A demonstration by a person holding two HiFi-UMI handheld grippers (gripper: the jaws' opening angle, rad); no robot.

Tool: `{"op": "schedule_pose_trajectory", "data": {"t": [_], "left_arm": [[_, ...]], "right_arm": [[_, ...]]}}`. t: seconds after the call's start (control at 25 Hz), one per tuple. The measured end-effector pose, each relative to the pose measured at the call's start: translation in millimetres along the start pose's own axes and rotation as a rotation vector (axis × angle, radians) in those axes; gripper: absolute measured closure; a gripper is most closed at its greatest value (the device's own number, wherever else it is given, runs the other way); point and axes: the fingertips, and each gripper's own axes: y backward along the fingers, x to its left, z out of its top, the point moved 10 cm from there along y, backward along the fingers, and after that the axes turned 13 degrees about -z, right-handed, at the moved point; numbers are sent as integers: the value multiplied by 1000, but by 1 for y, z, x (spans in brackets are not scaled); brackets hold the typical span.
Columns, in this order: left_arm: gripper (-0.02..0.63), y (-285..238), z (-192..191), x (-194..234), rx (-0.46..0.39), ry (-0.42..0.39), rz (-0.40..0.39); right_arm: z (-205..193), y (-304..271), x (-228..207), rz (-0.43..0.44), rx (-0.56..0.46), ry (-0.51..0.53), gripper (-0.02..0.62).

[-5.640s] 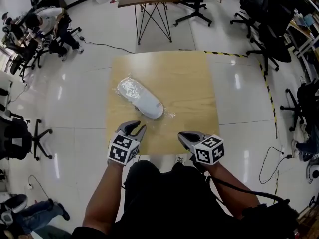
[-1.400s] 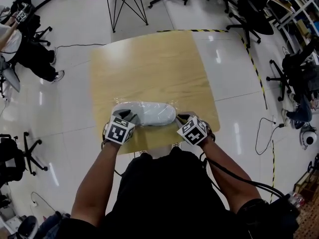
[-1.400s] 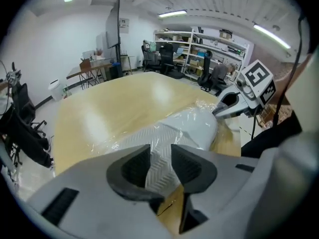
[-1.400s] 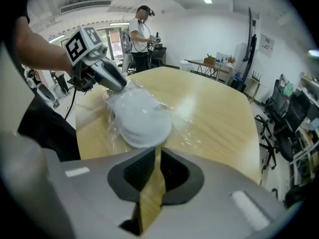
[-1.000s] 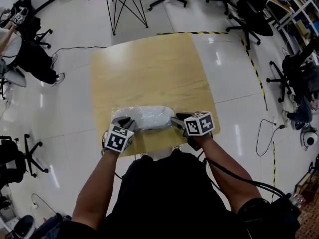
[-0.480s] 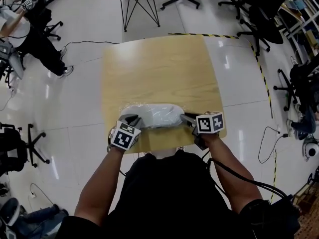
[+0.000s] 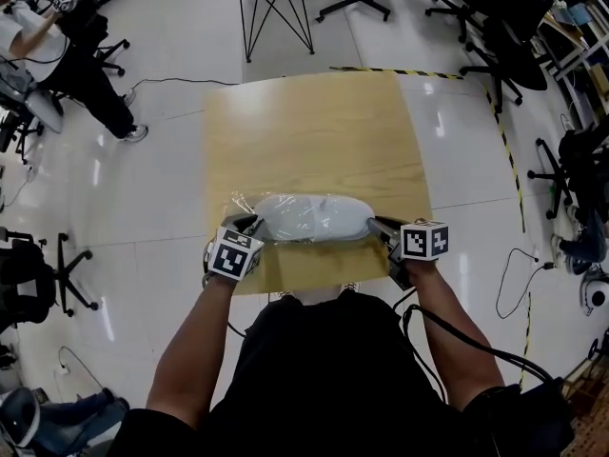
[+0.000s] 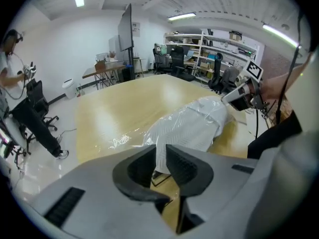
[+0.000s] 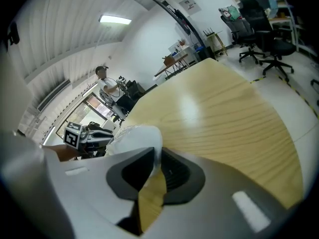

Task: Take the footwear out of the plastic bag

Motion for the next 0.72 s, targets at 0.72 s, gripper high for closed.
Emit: {"op": "schedule_pose_trajectory", "data": {"t": [0.72], "left_arm": [[546, -31, 23, -22, 28, -91, -73]], "right_arm": [[-5, 3, 20, -19, -14, 37, 546]]}}
